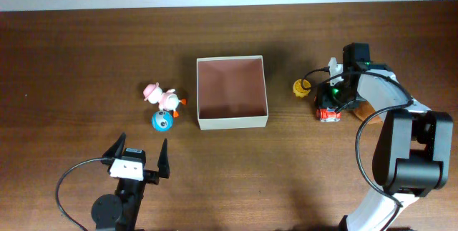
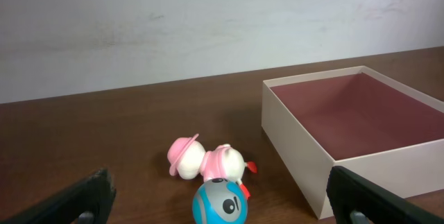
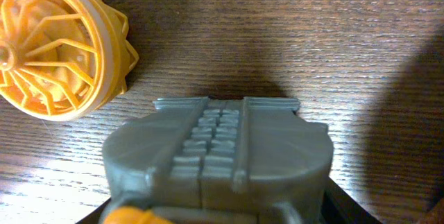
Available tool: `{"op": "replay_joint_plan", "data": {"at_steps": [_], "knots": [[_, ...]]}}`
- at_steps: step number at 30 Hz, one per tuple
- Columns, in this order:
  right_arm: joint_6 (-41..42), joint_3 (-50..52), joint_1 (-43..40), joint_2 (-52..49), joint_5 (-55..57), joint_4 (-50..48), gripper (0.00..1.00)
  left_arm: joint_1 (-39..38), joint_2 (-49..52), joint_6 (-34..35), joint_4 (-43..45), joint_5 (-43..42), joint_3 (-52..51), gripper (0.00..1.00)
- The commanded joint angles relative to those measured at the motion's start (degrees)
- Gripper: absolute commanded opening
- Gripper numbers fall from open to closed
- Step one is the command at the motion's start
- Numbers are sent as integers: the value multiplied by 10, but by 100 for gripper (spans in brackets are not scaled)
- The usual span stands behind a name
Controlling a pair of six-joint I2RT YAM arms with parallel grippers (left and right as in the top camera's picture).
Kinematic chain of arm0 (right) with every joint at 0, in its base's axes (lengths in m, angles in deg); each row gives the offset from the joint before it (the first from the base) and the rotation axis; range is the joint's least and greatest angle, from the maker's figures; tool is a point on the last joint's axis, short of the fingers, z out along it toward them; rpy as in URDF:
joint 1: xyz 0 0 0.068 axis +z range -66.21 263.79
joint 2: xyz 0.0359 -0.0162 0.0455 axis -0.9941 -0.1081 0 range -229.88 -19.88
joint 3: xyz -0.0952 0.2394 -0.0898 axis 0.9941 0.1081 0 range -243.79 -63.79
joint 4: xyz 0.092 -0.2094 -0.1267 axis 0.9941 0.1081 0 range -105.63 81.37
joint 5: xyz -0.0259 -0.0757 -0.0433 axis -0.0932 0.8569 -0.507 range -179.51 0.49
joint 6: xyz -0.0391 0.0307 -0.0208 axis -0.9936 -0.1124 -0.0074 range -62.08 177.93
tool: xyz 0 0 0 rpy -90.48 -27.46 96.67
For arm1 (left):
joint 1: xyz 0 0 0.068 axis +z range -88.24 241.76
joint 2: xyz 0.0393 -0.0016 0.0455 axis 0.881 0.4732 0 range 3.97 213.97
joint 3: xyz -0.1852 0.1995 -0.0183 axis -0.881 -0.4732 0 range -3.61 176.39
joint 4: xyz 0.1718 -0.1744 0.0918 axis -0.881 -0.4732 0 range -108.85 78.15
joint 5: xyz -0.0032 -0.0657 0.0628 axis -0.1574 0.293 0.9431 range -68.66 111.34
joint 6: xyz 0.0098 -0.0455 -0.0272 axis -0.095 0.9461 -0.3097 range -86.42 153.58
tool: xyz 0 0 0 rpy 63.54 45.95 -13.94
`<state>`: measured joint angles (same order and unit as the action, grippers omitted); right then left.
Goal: Pack container
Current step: 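Lower and close the right gripper on the fire truck, then carry the fire truck left over the box with the right gripper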
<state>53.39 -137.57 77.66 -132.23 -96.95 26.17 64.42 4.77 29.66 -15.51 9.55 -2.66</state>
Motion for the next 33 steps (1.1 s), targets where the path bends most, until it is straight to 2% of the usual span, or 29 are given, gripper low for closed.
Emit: {"op": "replay_joint_plan", "data": {"at_steps": [1, 12, 14, 17, 22, 26, 29, 33], "knots": [[6, -18, -2, -4, -16, 23, 52, 1, -5, -9, 1, 0, -4, 100], [4, -189, -2, 22, -104, 196, 52, 1, -5, -9, 1, 0, -4, 100], [-34, -255, 2, 25, -211, 259, 52, 1, -5, -9, 1, 0, -4, 100], [-81, -290, 15, 26, -336, 285, 52, 1, -5, -9, 1, 0, -4, 100], [-103, -302, 63, 26, -483, 248, 52, 1, -5, -9, 1, 0, -4, 99], [-100, -302, 124, 26, -487, 195, 52, 1, -5, -9, 1, 0, -4, 100], [-41, -300, 182, 23, -444, 126, 52, 1, -5, -9, 1, 0, -4, 99], [51, -293, 251, 16, -311, 49, 52, 1, -5, -9, 1, 0, -4, 100]]}}
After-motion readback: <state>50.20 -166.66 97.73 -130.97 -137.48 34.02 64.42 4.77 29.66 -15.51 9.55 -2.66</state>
